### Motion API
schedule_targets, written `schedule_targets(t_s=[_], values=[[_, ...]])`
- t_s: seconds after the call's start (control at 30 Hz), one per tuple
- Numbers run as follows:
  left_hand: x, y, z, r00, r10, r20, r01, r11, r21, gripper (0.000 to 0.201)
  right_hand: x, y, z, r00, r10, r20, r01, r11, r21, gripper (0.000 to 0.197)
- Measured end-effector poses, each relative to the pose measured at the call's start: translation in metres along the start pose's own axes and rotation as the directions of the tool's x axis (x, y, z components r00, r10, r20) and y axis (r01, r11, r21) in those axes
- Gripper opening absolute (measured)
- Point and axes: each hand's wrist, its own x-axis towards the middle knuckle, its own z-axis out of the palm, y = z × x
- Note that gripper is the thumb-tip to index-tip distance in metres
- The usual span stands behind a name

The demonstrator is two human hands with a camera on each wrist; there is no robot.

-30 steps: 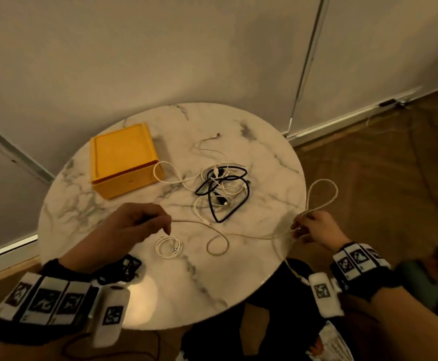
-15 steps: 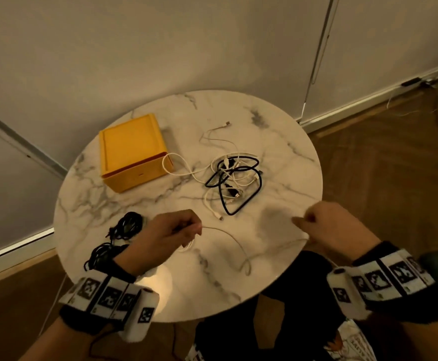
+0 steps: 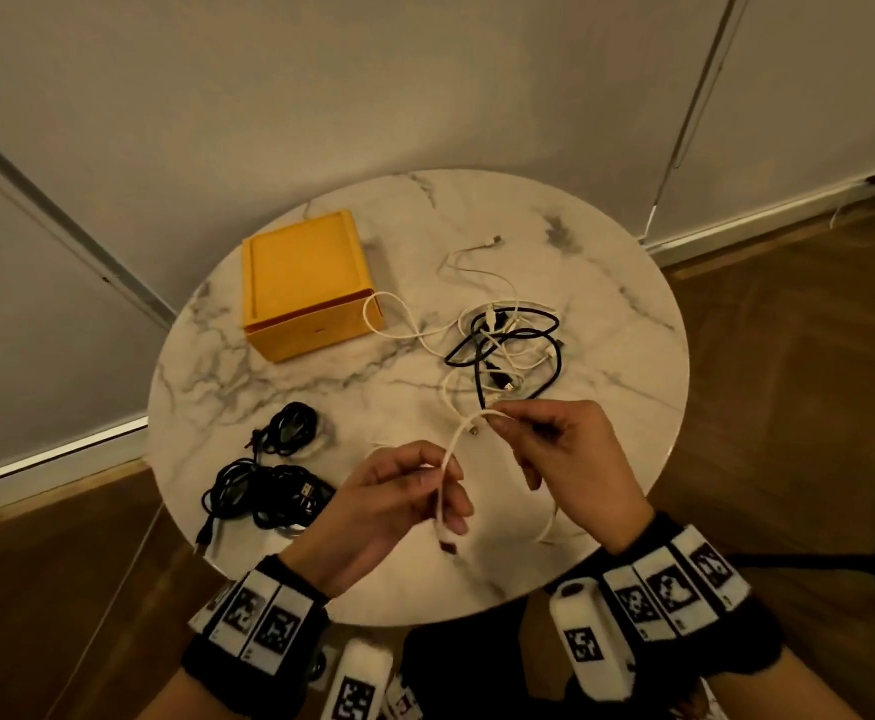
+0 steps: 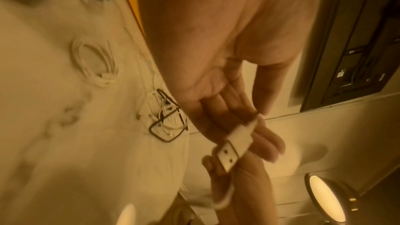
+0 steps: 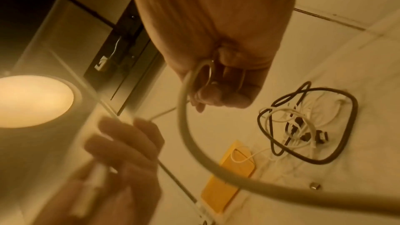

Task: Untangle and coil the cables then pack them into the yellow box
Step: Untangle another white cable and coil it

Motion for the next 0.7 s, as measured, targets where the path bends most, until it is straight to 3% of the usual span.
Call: schedule_targets(t_s=[0.1,0.27,0.37,0.43,0.53,0.7], values=[[-0.006,0.005,0.008,0.987,-0.040,0.157,0.057,0.992,-0.109,0.013,0.001,0.001,0.016,0.993,-0.091,0.081,0.096,0.994,-0.058,0.016],[-0.012,0.011,0.005,0.994,-0.069,0.087,0.079,0.990,-0.114,0.017,-0.003,0.011,0.029,0.929,-0.359,0.093,0.370,0.900,-0.228,0.020],[-0.011,0.006,0.002,0.991,-0.101,0.086,0.104,0.994,-0.028,0.032,0.001,0.006,0.025,0.887,-0.454,0.083,0.460,0.851,-0.256,0.022],[-0.009,0.009,0.000,0.991,-0.103,0.085,0.106,0.994,-0.032,0.031,0.005,0.001,0.025,0.860,-0.504,0.084,0.508,0.823,-0.254,0.021],[-0.013,0.012,0.001,0.984,-0.093,0.154,0.112,0.987,-0.115,0.027,0.009,-0.002,0.025,0.864,-0.500,0.061,0.498,0.830,-0.250,0.024],[-0.016,0.016,0.002,0.941,-0.049,0.336,0.120,0.974,-0.194,0.033,0.001,0.003,0.033,0.927,-0.374,0.016,0.374,0.924,-0.074,0.028]])
